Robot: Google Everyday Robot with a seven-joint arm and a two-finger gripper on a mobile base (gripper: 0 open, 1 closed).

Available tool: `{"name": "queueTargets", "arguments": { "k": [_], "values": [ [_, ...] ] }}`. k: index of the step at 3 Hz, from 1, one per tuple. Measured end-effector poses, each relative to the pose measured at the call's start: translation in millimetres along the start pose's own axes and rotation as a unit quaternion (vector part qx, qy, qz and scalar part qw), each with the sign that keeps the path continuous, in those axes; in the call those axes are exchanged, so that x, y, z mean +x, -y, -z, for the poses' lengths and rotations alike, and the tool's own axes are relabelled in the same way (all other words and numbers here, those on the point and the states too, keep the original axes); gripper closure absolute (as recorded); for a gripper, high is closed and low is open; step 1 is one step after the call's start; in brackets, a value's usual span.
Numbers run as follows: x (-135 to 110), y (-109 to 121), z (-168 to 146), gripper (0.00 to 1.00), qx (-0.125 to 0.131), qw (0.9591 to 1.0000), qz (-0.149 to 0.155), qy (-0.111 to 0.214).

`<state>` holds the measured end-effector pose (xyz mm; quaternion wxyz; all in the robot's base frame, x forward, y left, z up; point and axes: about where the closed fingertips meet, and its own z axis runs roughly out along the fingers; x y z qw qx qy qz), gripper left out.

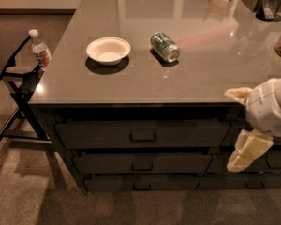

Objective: Open top drawer

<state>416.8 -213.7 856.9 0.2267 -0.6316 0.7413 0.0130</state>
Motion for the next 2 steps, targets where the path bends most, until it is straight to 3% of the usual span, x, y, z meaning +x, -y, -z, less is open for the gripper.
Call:
{"name": "queueTargets", "arguments": {
  "k": [1, 2],
  "values": [
    [9, -21, -44, 0.00, -0.018, 0.9993, 0.007, 0.031],
    [21, -36, -85, 0.00, -0.009, 0.9982, 0.022, 0.055]
  ]
}}
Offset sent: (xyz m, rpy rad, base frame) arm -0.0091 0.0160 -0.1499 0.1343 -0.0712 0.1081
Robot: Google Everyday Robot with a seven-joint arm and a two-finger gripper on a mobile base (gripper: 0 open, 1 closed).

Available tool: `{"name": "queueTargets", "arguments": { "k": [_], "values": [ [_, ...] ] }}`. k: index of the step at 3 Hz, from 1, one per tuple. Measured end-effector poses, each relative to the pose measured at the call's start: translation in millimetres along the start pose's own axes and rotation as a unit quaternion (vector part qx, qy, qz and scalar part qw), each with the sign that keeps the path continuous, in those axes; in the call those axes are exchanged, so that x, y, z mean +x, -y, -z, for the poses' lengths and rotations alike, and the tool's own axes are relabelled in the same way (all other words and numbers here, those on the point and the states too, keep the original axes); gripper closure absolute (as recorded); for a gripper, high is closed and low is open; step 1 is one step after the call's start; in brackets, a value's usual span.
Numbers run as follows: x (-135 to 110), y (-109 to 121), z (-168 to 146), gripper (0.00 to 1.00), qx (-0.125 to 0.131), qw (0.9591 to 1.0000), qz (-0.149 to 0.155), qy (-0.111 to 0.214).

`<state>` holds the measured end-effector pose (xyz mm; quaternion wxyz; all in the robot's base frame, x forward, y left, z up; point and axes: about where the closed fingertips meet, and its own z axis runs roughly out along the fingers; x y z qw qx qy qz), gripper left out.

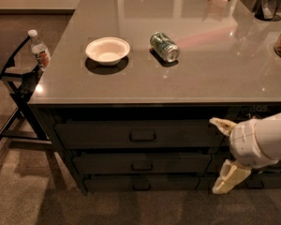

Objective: Open top drawer

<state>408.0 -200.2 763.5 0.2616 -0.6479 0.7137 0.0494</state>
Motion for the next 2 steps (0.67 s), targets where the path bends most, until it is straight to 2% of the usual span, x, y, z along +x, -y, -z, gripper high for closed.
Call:
{"name": "queueTargets", "arguments": {
  "k": [1, 2],
  "values": [
    [0, -1, -28, 0.00, 0.039, 0.9984, 0.031, 0.027],
    [-22, 21, -40, 0.00, 0.093, 0.9924, 0.067, 0.046]
  ]
}}
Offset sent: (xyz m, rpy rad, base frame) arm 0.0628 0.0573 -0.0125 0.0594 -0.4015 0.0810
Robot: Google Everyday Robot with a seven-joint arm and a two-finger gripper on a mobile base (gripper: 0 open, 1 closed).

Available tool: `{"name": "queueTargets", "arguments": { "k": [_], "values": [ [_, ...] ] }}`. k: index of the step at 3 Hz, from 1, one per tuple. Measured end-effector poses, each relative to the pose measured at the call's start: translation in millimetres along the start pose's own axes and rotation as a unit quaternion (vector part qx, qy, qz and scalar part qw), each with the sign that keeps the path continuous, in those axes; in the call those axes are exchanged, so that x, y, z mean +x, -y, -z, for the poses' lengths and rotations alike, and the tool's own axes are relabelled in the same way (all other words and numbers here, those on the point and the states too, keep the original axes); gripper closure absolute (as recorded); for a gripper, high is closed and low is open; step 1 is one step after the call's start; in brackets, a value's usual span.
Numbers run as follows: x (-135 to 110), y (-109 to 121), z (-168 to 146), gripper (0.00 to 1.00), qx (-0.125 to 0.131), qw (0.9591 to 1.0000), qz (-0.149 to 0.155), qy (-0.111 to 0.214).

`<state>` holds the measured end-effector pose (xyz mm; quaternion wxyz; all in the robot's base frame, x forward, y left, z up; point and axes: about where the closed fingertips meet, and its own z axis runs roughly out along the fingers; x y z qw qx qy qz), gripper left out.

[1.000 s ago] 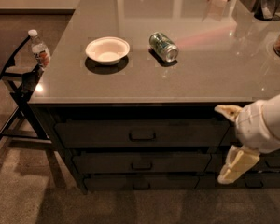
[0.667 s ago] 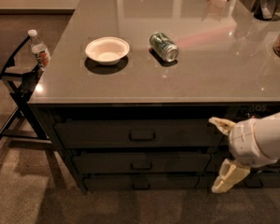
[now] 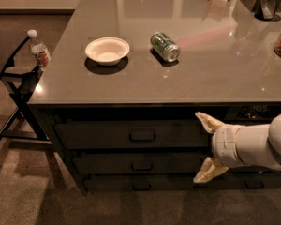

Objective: Open top drawer

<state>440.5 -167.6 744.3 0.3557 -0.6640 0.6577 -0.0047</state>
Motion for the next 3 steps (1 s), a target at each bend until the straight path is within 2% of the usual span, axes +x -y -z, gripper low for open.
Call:
{"name": "queueTargets", "arguments": {
  "k": [1, 3],
  "values": [
    [-3, 7, -1, 0.00, 0.013, 0.9999, 0.008, -0.001],
    [-4, 9, -13, 0.00, 0.007, 0.9999, 0.014, -0.001]
  ]
}}
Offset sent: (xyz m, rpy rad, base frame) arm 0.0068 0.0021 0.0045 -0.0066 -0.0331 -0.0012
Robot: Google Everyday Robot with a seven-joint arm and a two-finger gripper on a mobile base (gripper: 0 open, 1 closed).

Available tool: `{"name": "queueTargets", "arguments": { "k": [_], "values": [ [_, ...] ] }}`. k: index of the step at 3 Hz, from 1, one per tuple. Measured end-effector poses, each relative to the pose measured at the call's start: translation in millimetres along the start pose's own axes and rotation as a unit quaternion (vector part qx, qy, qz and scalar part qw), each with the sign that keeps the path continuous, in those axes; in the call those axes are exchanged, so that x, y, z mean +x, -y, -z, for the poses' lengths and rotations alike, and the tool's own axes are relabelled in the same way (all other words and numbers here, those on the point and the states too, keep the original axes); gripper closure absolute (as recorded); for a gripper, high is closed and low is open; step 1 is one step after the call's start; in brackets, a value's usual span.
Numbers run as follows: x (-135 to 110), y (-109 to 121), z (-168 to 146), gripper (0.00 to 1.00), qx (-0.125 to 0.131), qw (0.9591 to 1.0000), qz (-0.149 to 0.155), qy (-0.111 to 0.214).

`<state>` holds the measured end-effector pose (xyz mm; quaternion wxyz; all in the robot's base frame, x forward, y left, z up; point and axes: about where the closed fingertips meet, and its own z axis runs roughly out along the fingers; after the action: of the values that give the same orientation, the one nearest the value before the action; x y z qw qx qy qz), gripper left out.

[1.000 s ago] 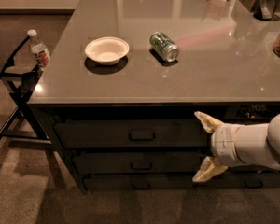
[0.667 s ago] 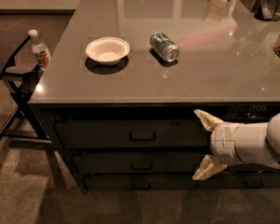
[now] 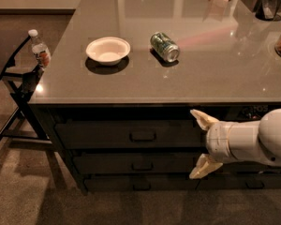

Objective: Open top drawer

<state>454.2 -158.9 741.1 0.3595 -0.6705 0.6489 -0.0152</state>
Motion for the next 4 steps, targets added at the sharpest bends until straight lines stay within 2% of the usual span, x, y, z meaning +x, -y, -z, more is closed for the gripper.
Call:
{"name": "queueTargets", "arguments": {
  "k": [2, 4],
  "values": [
    [15, 3, -47, 0.00, -0.015, 0.9999, 0.008, 0.001],
    [32, 21, -76, 0.00, -0.012, 0.9999, 0.007, 0.000]
  ]
}}
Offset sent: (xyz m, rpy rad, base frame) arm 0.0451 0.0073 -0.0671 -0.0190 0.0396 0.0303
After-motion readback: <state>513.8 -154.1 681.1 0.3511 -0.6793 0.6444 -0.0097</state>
